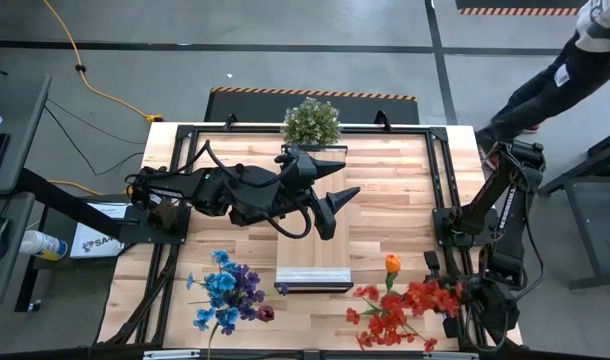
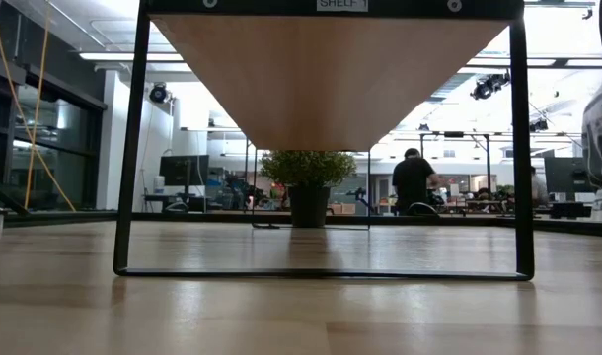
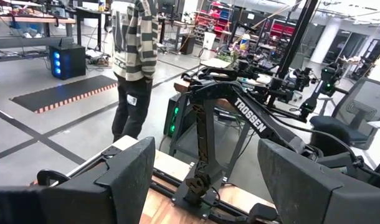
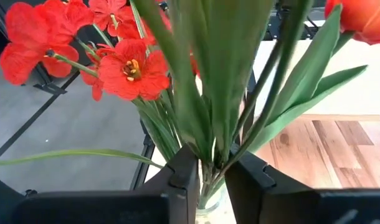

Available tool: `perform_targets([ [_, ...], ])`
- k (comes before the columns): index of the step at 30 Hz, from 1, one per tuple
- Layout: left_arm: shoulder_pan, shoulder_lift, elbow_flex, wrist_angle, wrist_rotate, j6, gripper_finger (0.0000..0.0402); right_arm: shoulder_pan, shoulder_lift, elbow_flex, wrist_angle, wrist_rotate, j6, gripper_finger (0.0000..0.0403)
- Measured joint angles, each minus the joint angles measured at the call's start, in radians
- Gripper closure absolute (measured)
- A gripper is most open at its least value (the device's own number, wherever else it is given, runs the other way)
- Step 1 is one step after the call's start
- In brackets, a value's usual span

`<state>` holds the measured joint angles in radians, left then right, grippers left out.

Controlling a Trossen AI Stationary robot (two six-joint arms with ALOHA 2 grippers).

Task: Pick and place flowers into a vace then onto a shelf
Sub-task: Put the red flowers into the right transparent vase

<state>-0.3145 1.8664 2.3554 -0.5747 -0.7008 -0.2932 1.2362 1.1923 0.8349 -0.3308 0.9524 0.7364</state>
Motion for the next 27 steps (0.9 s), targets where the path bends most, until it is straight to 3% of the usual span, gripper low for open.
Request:
perform_targets([
  [9,0.0,0.0,0.0,0.0,-0.001,0.0,0.0085,0.0,0.0,0.0,0.007,-0.015,-0.033,0.0319],
  [19,0.0,0.0,0.0,0.0,-0.001,0.0,0.0085,0.0,-0.003,0.0,-0.001,-0.135,-0.082,0.0273],
  [27,0.0,0.0,0.0,0.0,0.0,0.0,0.0085,0.0,-0.005,0.006,-0.027,-0.243,-0.081,0.0271],
])
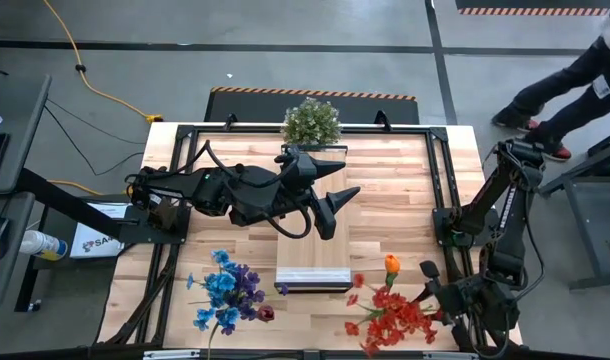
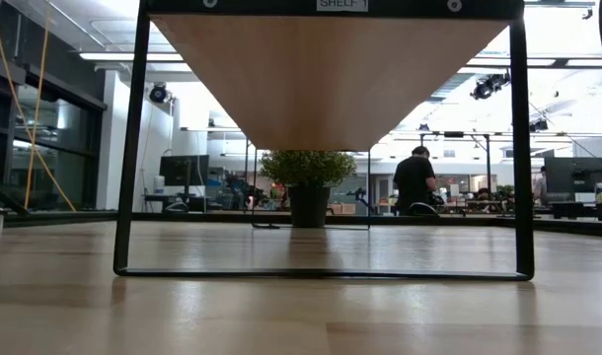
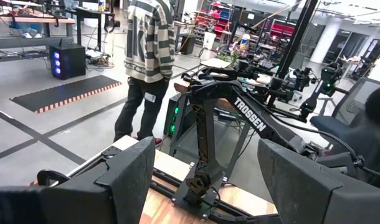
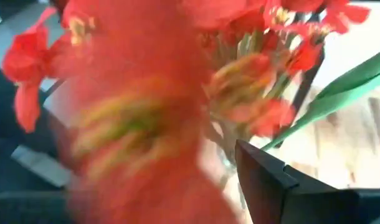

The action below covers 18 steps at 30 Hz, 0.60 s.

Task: Pick and place flowers into a vace then onto a shelf
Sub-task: Put the red flowers into the right transparent vase, then put the left transparent vase on the shelf

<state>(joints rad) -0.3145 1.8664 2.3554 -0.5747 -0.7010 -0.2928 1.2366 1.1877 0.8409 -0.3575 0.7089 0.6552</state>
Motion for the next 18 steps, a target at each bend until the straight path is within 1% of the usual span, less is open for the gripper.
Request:
perform_targets([
  [4,0.0,0.0,0.0,0.0,0.0,0.0,0.0085,0.0,0.0,0.031,-0.06,-0.046,0.012,0.0273],
  [11,0.0,-0.003,0.0,0.0,0.005,0.0,0.0085,0.0,0.0,0.125,-0.302,-0.115,0.129,0.0262],
  [18,0.0,-0.028,-0.001,-0.003,0.038,0.0,0.0085,0.0,-0.001,0.168,-0.369,-0.208,0.157,0.0252],
])
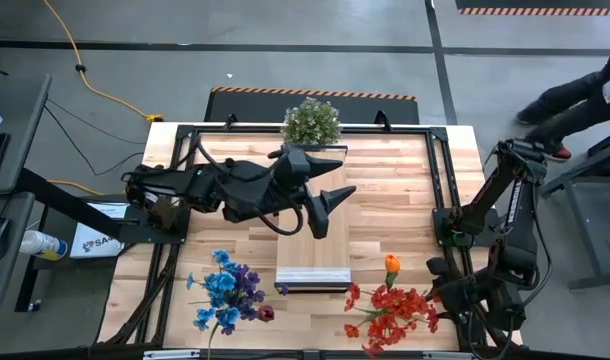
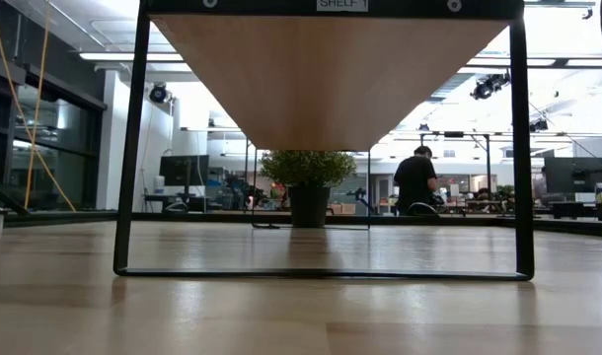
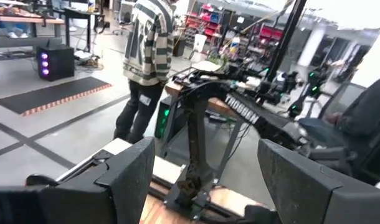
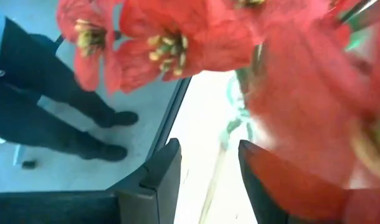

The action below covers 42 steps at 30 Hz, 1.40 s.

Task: Pick and place flowers into a vace then onto a shelf
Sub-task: Put the left transparent vase on the shelf

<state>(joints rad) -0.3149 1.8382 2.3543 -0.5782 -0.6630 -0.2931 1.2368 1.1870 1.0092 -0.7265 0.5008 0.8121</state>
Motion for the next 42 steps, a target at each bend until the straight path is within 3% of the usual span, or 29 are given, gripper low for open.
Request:
perform_targets([
  [13,-0.004,-0.054,0.001,0.001,0.031,0.0,0.0085,0.018,0.0,0.0,-0.178,-0.178,0.238,0.0263],
  [24,-0.063,-0.147,0.001,0.012,0.051,0.009,0.0085,0.141,0.002,-0.009,-0.228,-0.176,0.462,0.0259],
  [33,-0.193,-0.22,0.001,0.037,0.04,0.035,0.0085,0.161,0.002,-0.009,-0.218,-0.161,0.495,0.0261],
  [38,-0.326,-0.244,0.002,0.025,-0.089,0.035,0.0085,0.16,0.002,-0.009,-0.211,-0.136,0.494,0.0265],
  [42,-0.456,-0.243,0.002,0.001,-0.251,0.035,0.0085,0.16,-0.008,-0.009,-0.215,-0.115,0.497,0.0271],
])
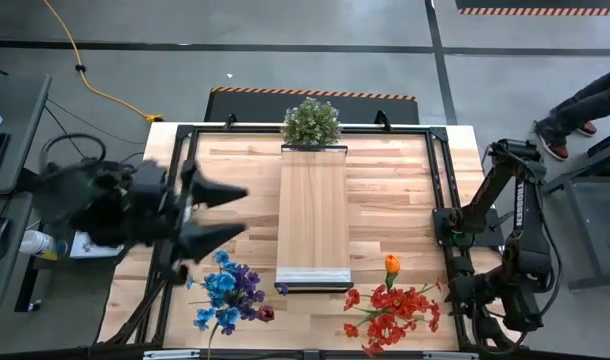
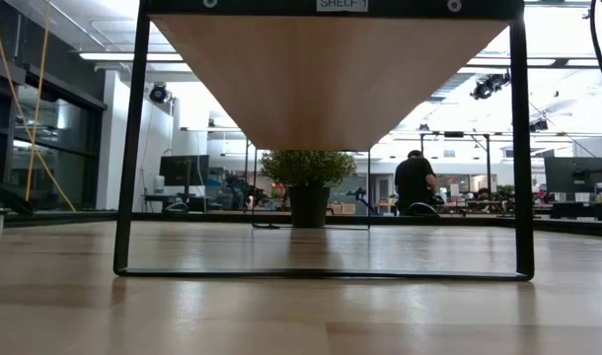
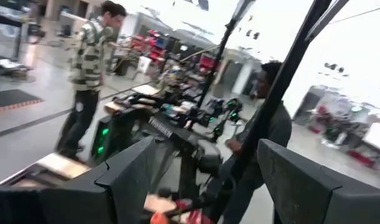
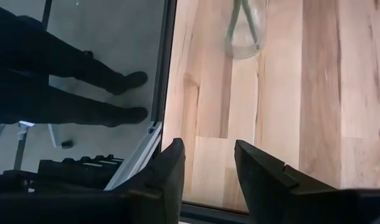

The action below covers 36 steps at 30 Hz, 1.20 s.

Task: Pick and place flowers into a vace then onto a shelf
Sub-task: Put the left transparent vase on the shelf

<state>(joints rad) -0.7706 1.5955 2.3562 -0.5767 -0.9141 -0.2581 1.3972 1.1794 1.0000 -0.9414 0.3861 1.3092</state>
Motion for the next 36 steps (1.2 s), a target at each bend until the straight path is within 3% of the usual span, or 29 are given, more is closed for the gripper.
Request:
perform_targets([
  [8,-0.232,0.011,0.0,-0.018,-0.349,-0.013,0.0085,-0.018,-0.118,0.0,-0.025,0.083,0.019,0.029],
  [19,-0.424,0.044,-0.002,-0.025,-0.579,-0.039,0.0085,-0.032,-0.334,0.0,0.058,0.285,-0.088,0.0314],
  [27,-0.52,0.065,-0.002,-0.025,-0.63,-0.13,0.0085,-0.032,-0.439,0.0,0.251,0.493,-0.332,0.0316],
  [36,-0.561,0.107,-0.002,-0.032,-0.62,-0.175,0.0085,-0.032,-0.467,0.0,0.45,0.611,-0.607,0.0316],
])
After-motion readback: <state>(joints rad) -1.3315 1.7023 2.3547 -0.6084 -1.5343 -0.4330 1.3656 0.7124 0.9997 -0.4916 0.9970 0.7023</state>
